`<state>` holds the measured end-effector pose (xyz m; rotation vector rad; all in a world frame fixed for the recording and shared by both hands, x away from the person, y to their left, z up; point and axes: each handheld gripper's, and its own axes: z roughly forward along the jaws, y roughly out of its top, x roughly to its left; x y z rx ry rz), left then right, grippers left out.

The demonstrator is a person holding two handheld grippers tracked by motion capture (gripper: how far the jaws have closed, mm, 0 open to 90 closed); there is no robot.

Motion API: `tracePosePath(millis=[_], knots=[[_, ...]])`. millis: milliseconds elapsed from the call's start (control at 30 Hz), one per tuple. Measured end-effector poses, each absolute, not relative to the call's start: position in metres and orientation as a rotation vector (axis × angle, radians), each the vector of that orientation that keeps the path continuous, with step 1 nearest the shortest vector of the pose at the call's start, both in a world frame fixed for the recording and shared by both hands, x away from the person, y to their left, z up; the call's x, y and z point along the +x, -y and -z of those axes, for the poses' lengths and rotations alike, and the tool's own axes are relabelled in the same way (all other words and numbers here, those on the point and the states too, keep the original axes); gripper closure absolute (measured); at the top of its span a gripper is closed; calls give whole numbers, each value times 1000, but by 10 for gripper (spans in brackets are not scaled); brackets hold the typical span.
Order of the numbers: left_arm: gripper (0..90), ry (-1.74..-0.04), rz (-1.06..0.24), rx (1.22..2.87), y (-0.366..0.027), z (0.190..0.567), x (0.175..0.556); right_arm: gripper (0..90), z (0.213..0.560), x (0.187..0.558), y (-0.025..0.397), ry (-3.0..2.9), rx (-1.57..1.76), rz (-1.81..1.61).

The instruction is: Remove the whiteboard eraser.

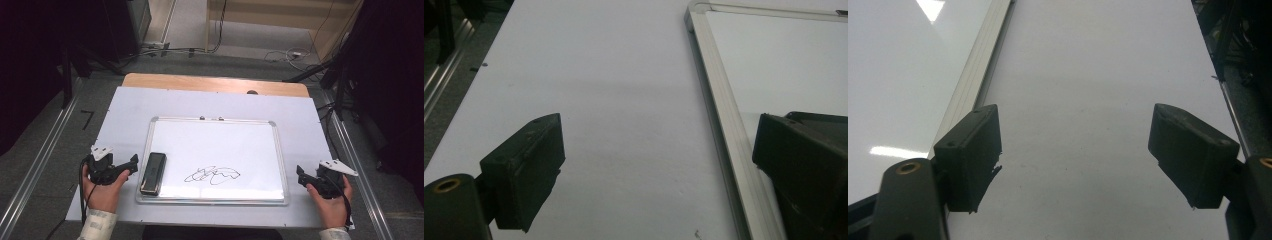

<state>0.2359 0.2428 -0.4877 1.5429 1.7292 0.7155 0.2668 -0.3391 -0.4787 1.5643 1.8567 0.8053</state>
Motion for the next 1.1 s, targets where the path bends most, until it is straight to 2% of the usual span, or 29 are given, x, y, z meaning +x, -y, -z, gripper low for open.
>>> tracePosePath(millis=[1100], knots=[[72,-1684,-677,1590,-226,489,236,196,479,266,341,-1843,1580,-795]])
